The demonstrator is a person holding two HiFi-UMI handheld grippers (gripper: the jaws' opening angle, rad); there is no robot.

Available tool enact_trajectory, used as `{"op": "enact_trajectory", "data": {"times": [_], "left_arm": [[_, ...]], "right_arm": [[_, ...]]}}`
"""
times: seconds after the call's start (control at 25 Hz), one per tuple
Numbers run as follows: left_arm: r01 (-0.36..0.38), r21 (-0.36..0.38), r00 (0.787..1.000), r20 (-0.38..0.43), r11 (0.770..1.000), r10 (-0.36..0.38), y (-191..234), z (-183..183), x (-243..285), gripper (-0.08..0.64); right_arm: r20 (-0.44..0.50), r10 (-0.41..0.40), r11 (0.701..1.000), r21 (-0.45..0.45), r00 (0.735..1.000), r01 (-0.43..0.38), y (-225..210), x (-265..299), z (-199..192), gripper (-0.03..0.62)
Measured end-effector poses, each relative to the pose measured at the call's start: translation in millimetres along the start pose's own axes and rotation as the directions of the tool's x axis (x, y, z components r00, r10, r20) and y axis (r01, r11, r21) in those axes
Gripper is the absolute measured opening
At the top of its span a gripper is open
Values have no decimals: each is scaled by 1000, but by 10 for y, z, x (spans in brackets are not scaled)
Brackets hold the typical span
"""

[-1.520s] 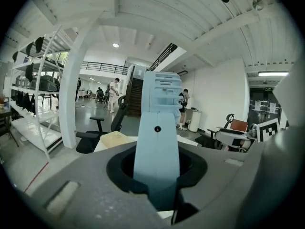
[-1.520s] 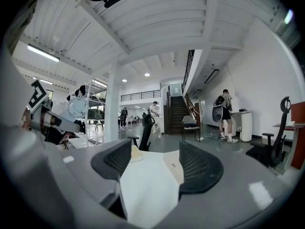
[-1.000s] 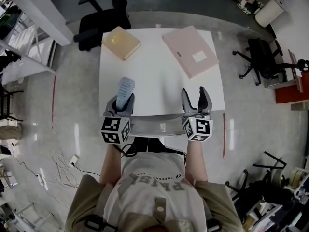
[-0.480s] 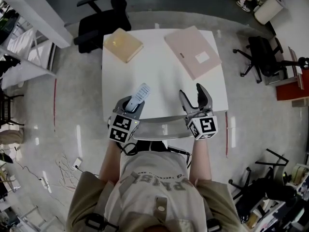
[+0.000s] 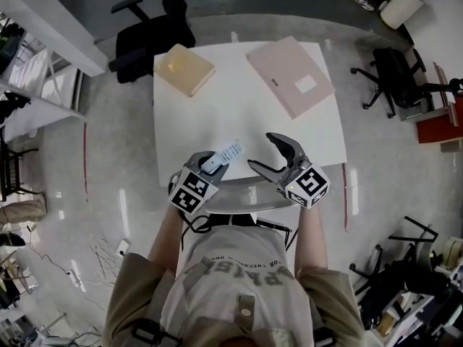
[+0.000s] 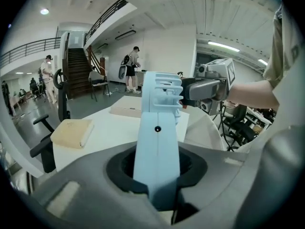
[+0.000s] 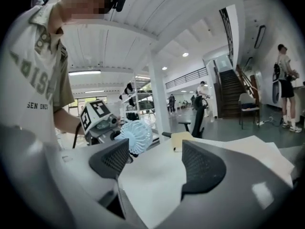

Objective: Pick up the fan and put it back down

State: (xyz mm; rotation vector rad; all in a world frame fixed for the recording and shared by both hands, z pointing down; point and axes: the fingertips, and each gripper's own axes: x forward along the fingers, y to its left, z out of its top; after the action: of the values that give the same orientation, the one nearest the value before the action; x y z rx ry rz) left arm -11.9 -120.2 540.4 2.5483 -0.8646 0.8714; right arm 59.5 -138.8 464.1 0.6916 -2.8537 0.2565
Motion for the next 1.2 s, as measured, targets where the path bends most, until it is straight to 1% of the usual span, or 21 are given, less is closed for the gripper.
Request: {"op": "enact_trajectory", "data": {"times": [0.08, 0.12, 0.2, 0.28, 0.36, 0.48, 0.56, 0.76, 0.92, 0.96, 1.0, 1.08, 1.16, 1.2], "left_arm": [[36, 35, 999, -21, 999, -35, -57, -49, 49, 103], [53, 55, 998, -36, 997, -51, -87, -76, 70, 103], [90, 105, 994, -72, 990, -83, -145, -113, 103, 103], [124, 170, 988, -118, 978, -104, -195, -162, 129, 103], [158, 228, 979, -166, 961, -121, -245, -237, 149, 103], [208, 278, 965, -216, 938, -150, -320, -326, 174, 103], [233, 307, 957, -238, 923, -163, -369, -346, 197, 103], [293, 360, 936, -295, 886, -189, -486, -456, 230, 103], [322, 378, 924, -324, 868, -202, -535, -516, 253, 103], [328, 384, 921, -332, 863, -203, -541, -527, 259, 103], [335, 389, 918, -339, 858, -204, -547, -541, 263, 103], [346, 395, 913, -351, 851, -209, -557, -575, 266, 103], [353, 397, 909, -359, 847, -211, -557, -600, 265, 103], [355, 399, 908, -363, 846, -210, -554, -604, 267, 103]], "right_arm": [[-41, 63, 998, 3, 997, -63, 114, 53, -48, 338], [-59, 84, 996, 3, 995, -84, 155, 72, -71, 353], [-94, 117, 993, -6, 989, -118, 220, 99, -118, 362], [-130, 153, 988, -17, 980, -156, 289, 125, -169, 364], [-178, 194, 979, -28, 965, -202, 378, 151, -249, 364], [-262, 248, 962, -47, 933, -269, 525, 187, -389, 368], [-317, 265, 953, -60, 911, -298, 593, 198, -474, 368], [-466, 259, 931, -112, 846, -347, 708, 207, -780, 367], [-540, 270, 912, -123, 797, -392, 780, 164, -909, 364], [-552, 275, 906, -125, 787, -404, 797, 155, -923, 360], [-557, 278, 902, -128, 782, -412, 811, 149, -928, 337], [-548, 285, 901, -128, 787, -415, 834, 151, -913, 280], [-541, 289, 900, -126, 790, -416, 848, 157, -901, 250], [-543, 292, 899, -125, 787, -419, 851, 156, -904, 236]]}}
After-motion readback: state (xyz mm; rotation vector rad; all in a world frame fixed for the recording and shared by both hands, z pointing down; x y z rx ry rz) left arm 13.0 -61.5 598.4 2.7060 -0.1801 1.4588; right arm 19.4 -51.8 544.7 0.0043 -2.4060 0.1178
